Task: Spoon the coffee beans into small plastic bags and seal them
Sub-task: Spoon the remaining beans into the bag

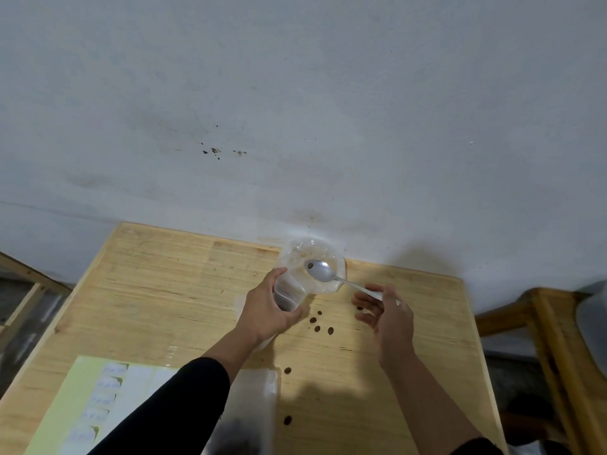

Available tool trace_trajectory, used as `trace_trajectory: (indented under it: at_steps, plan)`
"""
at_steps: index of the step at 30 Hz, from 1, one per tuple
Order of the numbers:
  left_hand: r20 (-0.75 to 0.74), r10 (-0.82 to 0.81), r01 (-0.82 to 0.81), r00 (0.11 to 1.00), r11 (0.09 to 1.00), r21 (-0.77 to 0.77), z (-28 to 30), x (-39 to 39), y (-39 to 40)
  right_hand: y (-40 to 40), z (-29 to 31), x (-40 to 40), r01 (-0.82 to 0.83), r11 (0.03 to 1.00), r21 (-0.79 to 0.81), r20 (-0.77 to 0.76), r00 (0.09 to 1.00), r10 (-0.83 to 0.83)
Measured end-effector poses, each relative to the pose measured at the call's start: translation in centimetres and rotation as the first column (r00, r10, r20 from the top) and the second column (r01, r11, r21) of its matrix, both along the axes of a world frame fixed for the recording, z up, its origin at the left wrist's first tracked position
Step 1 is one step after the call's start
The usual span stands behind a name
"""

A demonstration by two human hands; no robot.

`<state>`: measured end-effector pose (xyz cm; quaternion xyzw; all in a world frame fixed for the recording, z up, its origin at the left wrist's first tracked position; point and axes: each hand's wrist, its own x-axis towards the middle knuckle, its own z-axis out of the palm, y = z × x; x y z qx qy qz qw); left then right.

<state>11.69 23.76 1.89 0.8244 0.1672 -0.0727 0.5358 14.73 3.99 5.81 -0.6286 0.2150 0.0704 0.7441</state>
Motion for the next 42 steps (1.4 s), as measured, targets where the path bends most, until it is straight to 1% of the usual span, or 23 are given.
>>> trace_trajectory:
  at_steps: [4,7,9,11,13,17,20,30,35,42]
  plan:
    - [-0.003,0.001,-0.001,1.000,1.000,0.001,0.0,0.0,0.0,0.0,1.0,-0.5,-0.160,0.977,-0.139,0.118,0.977,0.177]
    - [0.005,0.004,-0.004,1.000,1.000,0.008,0.0,-0.1,0.0,0.3,1.5,-0.8,-0.260,0.919,-0.297,0.213,0.920,0.329]
    - [0.018,0.001,-0.001,1.000,1.000,0.017,0.0,-0.2,0.0,0.6,1.7,-0.9,-0.286,0.871,-0.400,0.269,0.872,0.409]
    - [0.027,0.000,-0.001,1.000,1.000,0.021,0.0,-0.2,0.0,0.8,2.0,-1.1,-0.277,0.847,-0.453,0.303,0.846,0.438]
    - [0.030,-0.002,0.001,1.000,1.000,0.023,0.2,-0.3,0.2,0.9,2.0,-1.3,-0.260,0.857,-0.445,0.310,0.853,0.420]
    - [0.041,0.015,-0.015,0.999,1.000,-0.005,0.5,-0.9,0.4,0.4,1.6,-1.9,-0.161,0.938,-0.306,0.262,0.933,0.246]
    - [0.057,0.025,-0.025,0.998,1.000,0.000,0.5,-1.4,0.5,0.0,1.2,-2.7,-0.108,0.954,-0.278,0.209,0.963,0.170]
    - [0.065,0.043,-0.042,0.997,0.999,-0.004,0.6,-2.8,0.9,0.6,-1.2,-4.5,-0.114,0.924,-0.364,0.073,0.986,0.151]
    - [0.055,0.030,-0.031,0.998,0.999,0.009,1.0,-3.3,1.2,1.6,-1.8,-4.0,-0.129,0.914,-0.384,0.044,0.986,0.158]
    - [0.051,0.046,-0.047,0.998,0.999,0.016,1.1,-4.2,1.5,3.6,-2.5,-3.4,-0.068,0.926,-0.372,0.036,0.996,0.088]
